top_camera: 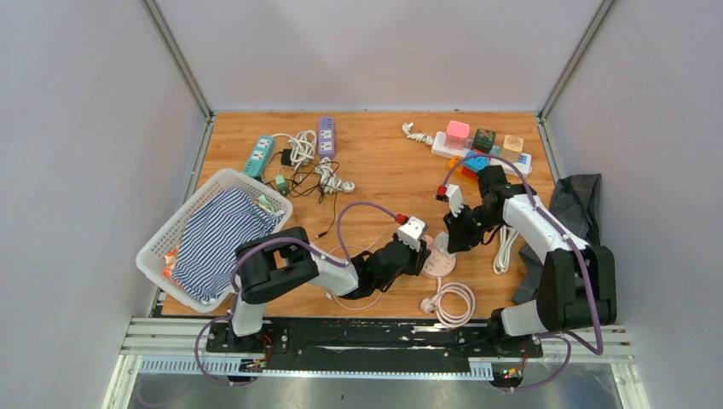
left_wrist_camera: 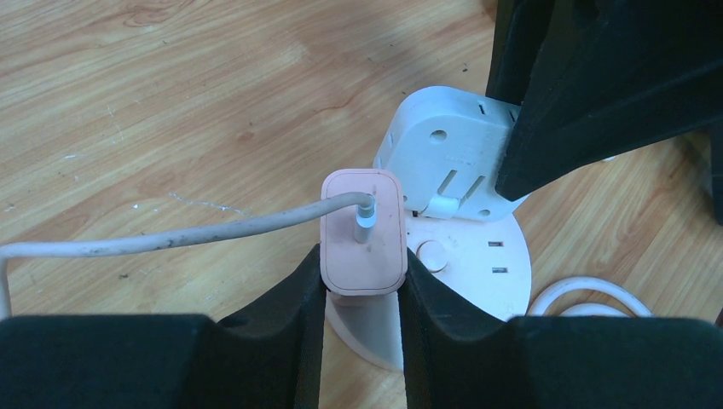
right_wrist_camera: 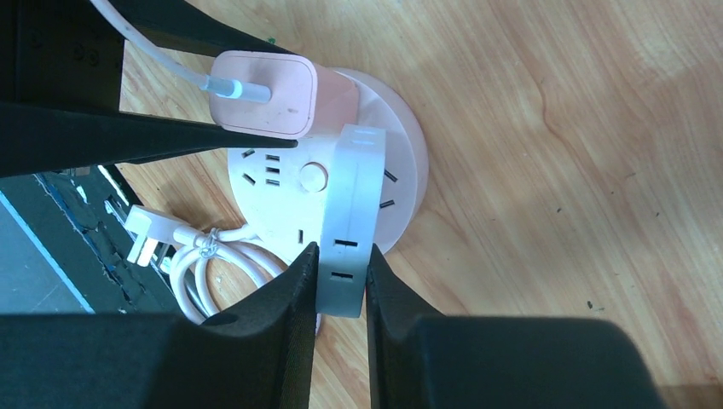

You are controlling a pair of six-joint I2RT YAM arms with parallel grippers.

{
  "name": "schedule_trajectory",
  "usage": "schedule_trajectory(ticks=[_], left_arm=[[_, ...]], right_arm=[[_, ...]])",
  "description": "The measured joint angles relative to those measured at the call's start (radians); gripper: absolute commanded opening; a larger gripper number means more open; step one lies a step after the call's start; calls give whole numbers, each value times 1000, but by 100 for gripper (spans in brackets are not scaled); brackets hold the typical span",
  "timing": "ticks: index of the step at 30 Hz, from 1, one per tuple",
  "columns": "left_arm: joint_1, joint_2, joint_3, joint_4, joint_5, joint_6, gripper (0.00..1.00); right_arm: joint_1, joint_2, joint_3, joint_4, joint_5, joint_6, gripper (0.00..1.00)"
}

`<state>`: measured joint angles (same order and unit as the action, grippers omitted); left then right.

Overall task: Pull the plug off the socket
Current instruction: Remove the plug from the socket.

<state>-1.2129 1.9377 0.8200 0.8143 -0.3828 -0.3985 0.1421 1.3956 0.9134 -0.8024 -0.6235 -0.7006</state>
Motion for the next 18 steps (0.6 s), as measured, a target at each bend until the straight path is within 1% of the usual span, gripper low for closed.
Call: schedule_trajectory(ticks=[8,18], left_arm=[[3,6,3,11,9,-3,0],[3,6,3,10,7,-5,0]], right_arm=[[-23,9,0,-5,-22,15,0],[-9,9,10,-42,-50,-117,0]])
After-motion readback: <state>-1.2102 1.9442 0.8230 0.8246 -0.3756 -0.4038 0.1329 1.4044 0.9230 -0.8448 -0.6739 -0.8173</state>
